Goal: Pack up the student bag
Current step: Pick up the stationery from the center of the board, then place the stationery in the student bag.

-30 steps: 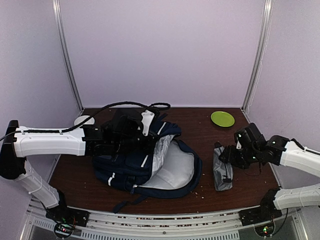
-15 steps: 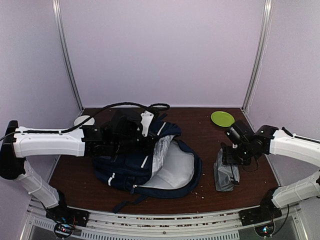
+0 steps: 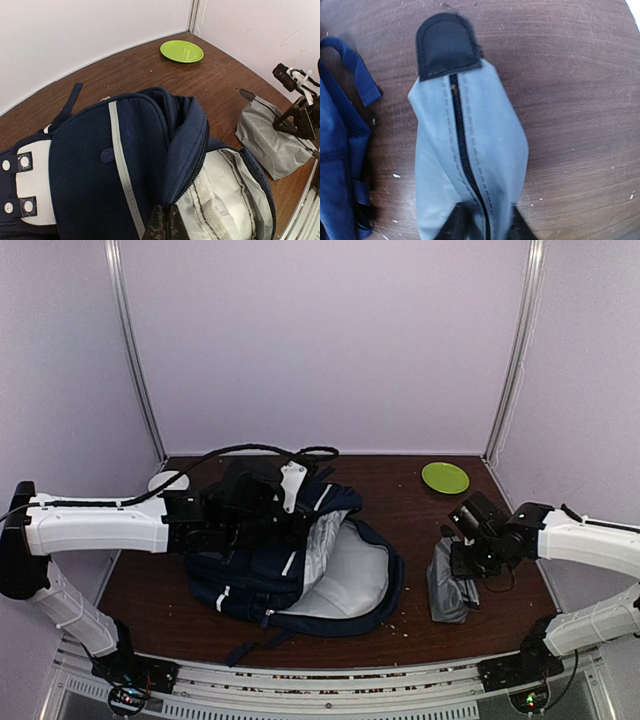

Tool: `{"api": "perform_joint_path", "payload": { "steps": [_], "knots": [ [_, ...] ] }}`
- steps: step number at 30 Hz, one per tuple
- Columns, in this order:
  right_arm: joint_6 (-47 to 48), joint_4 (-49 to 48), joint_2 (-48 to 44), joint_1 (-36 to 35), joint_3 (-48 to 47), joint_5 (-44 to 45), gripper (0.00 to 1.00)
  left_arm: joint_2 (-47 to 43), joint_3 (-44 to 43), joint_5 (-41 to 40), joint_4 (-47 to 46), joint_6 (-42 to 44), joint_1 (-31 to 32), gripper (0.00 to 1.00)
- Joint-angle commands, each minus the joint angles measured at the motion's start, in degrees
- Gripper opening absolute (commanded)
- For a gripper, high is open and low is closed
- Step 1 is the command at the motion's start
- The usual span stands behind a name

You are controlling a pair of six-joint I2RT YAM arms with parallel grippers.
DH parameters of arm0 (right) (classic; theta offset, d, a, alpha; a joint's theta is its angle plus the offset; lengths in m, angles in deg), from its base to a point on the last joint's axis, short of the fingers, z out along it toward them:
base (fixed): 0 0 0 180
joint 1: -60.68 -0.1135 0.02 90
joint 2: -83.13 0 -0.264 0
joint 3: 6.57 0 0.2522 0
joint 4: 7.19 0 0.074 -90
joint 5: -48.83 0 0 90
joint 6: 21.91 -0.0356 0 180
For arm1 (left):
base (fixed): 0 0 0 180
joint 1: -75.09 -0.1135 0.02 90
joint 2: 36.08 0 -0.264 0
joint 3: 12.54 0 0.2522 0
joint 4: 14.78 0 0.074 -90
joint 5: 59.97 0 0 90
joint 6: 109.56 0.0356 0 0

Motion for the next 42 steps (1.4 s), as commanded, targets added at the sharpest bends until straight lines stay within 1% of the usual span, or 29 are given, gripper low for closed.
{"api": "perform_joint_path", "payload": {
  "steps": [1, 2, 5, 8, 11, 15, 18, 21, 25, 31, 35, 40, 42],
  "knots": [
    [-1.9, -0.5, -4.2, -0.2, 0.9, 2.1, 0.03, -1.7, 0.5, -2.5, 3.2, -0.4, -0.3, 0.00],
    [-2.4, 0.0, -6.3, -0.2, 0.6, 2.7, 0.00, -2.0, 0.4, -2.5, 3.4, -0.4, -0.3, 0.00],
    [-2.9, 0.3, -14.2, -0.2, -0.7, 2.0, 0.00, -3.6, 0.0, -2.7, 3.8, -0.4, -0.3, 0.00],
    [-2.5, -2.9, -20.6, -0.3, -2.3, -4.0, 0.00, -5.8, -0.9, -2.4, 3.8, 0.1, -0.3, 0.00],
    [-4.6, -7.6, -24.3, -1.1, -4.1, -10.4, 0.00, -7.9, -2.1, -2.4, 3.8, 0.7, -0.3, 0.00],
    [-9.6, -19.2, -24.9, -5.0, -3.3, -17.4, 0.00, -9.8, -2.9, -2.4, 3.6, 1.0, -0.3, 0.00],
    [-12.7, -29.2, -22.2, -9.0, -2.6, -20.7, 0.00, -10.5, -3.5, -2.3, 3.7, 1.0, -0.3, 0.00],
    [-14.3, -38.5, -16.8, -12.9, -2.7, -22.2, 0.00, -10.7, -3.8, -2.2, 3.7, 0.8, -0.3, 0.00],
    [-17.5, -50.7, -9.4, -15.9, -2.2, -21.2, 0.00, -11.1, -4.0, -2.1, 3.6, -0.4, -0.3, 0.00],
    [-25.8, -61.1, -2.2, -17.5, 2.5, -10.3, 0.00, -13.3, -3.5, -1.5, 3.0, -1.8, -0.3, 0.00],
    [-29.0, -60.8, 3.7, -18.3, 1.5, -4.6, 0.00, -14.1, -4.1, -1.7, 4.5, -2.2, -0.3, 0.00],
    [-33.8, -70.4, 13.1, -19.1, 1.2, -3.3, 0.00, -14.7, -4.1, -1.5, 5.1, -2.8, -0.3, 0.00],
    [-34.6, -70.2, 16.8, -19.9, -1.9, -3.6, 0.00, -14.7, -4.2, -1.5, 5.3, -3.0, -0.3, 0.00]
  ]
}}
